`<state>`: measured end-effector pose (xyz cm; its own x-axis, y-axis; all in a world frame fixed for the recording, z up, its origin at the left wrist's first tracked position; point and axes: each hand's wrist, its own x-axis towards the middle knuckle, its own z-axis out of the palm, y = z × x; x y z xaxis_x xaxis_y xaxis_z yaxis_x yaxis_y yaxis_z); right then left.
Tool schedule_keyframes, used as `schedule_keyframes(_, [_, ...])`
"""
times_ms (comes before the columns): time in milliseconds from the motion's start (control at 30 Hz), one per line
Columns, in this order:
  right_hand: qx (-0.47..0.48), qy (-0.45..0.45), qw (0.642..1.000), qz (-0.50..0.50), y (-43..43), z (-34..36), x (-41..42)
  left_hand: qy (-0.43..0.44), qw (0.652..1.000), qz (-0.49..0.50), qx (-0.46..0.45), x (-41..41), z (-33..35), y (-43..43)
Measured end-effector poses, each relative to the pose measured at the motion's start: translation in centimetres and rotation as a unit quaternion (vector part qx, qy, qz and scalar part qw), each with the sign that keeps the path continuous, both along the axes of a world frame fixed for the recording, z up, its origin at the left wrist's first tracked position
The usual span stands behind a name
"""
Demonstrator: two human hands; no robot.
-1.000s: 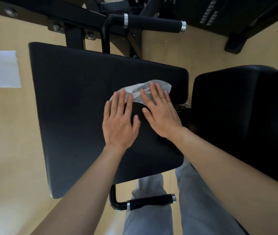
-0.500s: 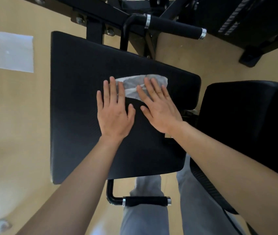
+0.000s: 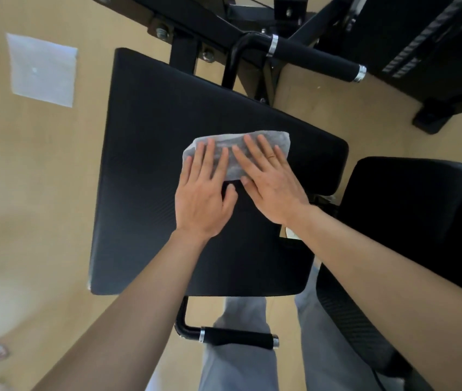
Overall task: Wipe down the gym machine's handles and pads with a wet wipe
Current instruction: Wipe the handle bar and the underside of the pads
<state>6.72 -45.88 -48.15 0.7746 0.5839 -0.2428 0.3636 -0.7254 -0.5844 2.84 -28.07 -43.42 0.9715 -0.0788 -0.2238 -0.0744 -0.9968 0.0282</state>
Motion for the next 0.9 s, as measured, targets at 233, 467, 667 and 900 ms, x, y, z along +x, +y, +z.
schedule_keyframes(233, [-0.039, -0.011, 0.999, 0.013, 2.9, 0.9, 7.9, -0.023, 0.996, 0.074, 0.033, 7.6, 0.4, 1.8])
schedule_keyframes(467, [-0.063, -0.034, 0.997, 0.019, 3.5, 0.4, 6.6, -0.005, 0.997, 0.063, 0.049, 7.3, 0.4, 2.5])
schedule_keyframes(667, [-0.05, -0.015, 0.996, 0.067, 0.4, -0.4, -2.3, 0.041, 0.998, 0.04, 0.038, -2.7, 0.2, 1.2])
schedule_keyframes(900, [-0.035, -0.005, 0.996, 0.085, 0.5, -0.1, -1.9, 0.029, 0.997, 0.063, 0.028, -2.9, 0.0, 1.9])
